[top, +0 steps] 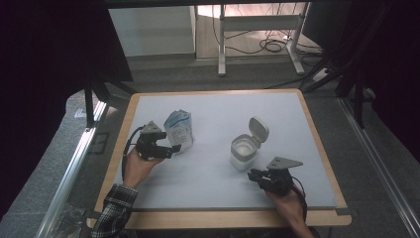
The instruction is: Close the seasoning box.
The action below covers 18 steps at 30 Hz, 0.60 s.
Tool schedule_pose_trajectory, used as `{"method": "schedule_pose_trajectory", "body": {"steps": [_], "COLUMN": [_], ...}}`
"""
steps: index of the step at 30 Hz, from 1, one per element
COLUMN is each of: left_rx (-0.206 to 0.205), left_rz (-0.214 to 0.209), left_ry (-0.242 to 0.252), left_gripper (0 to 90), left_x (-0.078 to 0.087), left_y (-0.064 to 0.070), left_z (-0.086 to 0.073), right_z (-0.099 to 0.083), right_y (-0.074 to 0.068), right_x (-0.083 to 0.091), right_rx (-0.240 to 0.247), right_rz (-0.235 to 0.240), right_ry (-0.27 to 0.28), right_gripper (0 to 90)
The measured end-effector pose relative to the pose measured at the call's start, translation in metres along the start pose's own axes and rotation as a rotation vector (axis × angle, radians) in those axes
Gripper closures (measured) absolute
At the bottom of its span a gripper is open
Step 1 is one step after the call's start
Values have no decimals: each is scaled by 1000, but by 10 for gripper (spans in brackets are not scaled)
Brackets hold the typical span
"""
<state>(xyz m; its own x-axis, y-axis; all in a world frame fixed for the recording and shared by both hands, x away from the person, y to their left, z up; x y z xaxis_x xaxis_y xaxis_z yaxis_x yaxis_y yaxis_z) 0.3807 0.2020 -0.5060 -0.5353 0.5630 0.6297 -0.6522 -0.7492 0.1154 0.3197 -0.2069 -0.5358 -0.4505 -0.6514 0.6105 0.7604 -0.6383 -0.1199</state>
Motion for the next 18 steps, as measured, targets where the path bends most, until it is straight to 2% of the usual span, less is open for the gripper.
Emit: {"method": "schedule_pose_trajectory", "body": {"steps": [7, 12, 18], "left_rx": [14, 56, 80], "left_rz": [35, 19, 31], "left_ry": [-49, -87, -121], "left_gripper": [90, 65, 61], "left_x": [1, 1, 3], "left_y": [8, 14, 20], "left_z": [-22, -40, -60], "right_z": [-3, 0, 7], "right_y": [10, 24, 39], "right_x": [7, 13, 21], "right_rx": [-6, -28, -44], "right_rz": [-36, -73, -112], "right_ry": [-14, -13, 4], "right_gripper": [814, 818, 829]}}
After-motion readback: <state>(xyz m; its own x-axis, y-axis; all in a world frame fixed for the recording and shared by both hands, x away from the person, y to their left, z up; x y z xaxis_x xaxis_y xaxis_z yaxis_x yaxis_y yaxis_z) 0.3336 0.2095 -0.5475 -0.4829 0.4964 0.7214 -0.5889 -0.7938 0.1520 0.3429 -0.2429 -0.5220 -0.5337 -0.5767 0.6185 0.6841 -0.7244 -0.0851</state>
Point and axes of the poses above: each handheld gripper's, and its own axes: x roughly backward along the jaws, z roughly out of its top, y roughly to its right, the point moved 2 cm from there along -x, roughly forward along the jaws, and after that the axes turned 3 degrees about -y, right-handed, at the moved point
